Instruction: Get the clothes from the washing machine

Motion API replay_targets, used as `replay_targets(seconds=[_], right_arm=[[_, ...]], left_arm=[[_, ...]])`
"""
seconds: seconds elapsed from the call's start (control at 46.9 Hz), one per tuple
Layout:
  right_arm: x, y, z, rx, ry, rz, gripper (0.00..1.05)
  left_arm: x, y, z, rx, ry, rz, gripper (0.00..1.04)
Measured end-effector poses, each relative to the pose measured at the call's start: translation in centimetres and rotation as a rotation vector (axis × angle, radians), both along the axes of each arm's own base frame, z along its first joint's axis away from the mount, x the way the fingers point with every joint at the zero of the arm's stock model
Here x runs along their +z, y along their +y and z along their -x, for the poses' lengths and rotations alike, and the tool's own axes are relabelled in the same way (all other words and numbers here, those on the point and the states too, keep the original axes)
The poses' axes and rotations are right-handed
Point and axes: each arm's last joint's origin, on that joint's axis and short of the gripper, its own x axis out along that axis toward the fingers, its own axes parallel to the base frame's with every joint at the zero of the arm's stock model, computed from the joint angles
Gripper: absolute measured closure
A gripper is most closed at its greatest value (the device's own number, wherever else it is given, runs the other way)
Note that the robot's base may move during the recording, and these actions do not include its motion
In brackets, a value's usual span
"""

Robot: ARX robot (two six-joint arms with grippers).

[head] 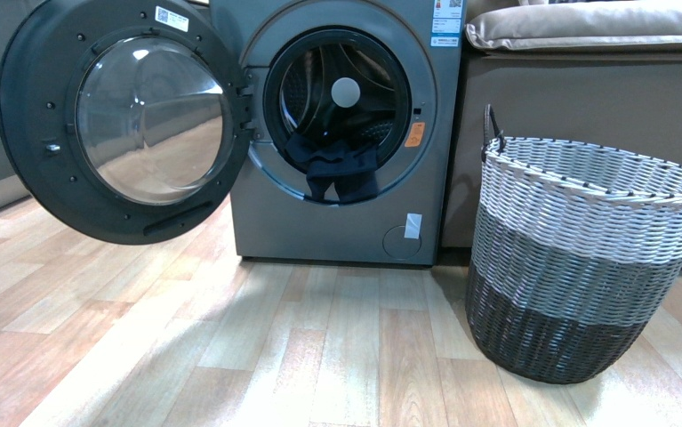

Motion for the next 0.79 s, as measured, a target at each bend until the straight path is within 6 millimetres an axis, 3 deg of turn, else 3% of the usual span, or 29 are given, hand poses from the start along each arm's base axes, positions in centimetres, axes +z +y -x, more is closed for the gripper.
replay_targets(seconds=[0.79], right_arm=[[0.00,0.00,0.00,0.000,0.000,0.000,0.07]], left_arm=[[0.00,0.00,0.00,0.000,0.000,0.000,0.06]])
